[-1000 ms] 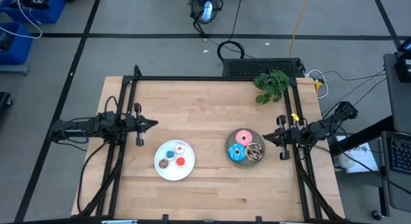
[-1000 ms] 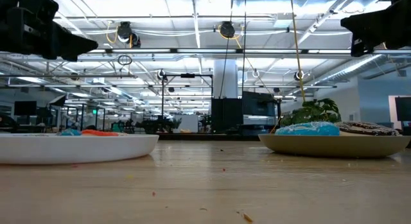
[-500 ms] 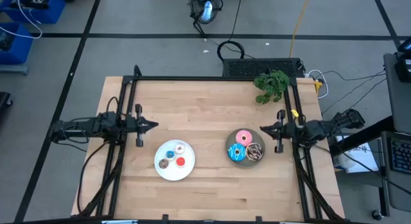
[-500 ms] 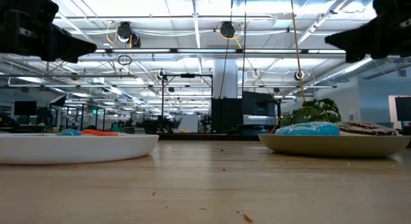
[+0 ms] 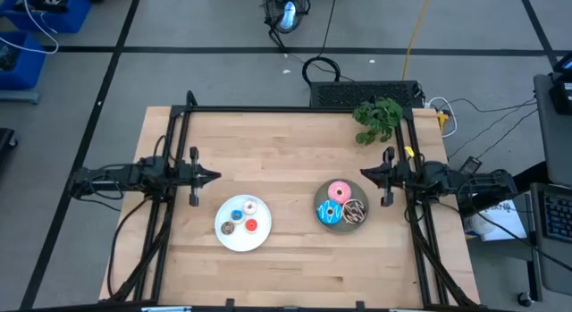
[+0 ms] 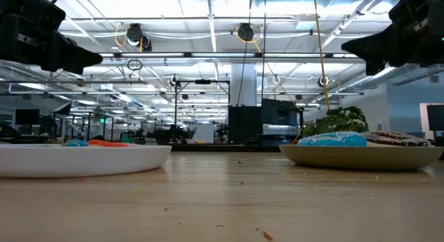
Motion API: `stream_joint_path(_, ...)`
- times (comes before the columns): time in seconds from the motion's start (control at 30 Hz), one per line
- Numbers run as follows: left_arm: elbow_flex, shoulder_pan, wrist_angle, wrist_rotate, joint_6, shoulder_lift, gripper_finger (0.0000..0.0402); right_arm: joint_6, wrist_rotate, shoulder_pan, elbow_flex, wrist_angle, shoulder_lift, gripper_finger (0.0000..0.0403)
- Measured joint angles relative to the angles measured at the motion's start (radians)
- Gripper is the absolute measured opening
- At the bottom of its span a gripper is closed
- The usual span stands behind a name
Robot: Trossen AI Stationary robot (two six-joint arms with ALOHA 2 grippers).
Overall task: Pick & Place donuts
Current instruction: Return to Home Position
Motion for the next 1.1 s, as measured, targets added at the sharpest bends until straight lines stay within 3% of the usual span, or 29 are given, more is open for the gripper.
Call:
stream_joint_path(0.23,-0.013,-0.018,0.011,-0.013,0.069,0.009,0.0001,-0.002,-0.014,-0.001,-0.002,-0.004,0.0,0.0)
stream_joint_path(0.73,-0.019,-0.018,0.044,-0.017,0.049,0.015,0.0034,-0.004,-0.013,-0.001,-0.004,-0.017,0.006,0.0)
stream_joint_path(1.1,-0.019,-0.018,0.046,-0.018,0.051,0.015,0.0035,-0.004,-0.012,-0.001,-0.004,-0.017,0.006,0.0)
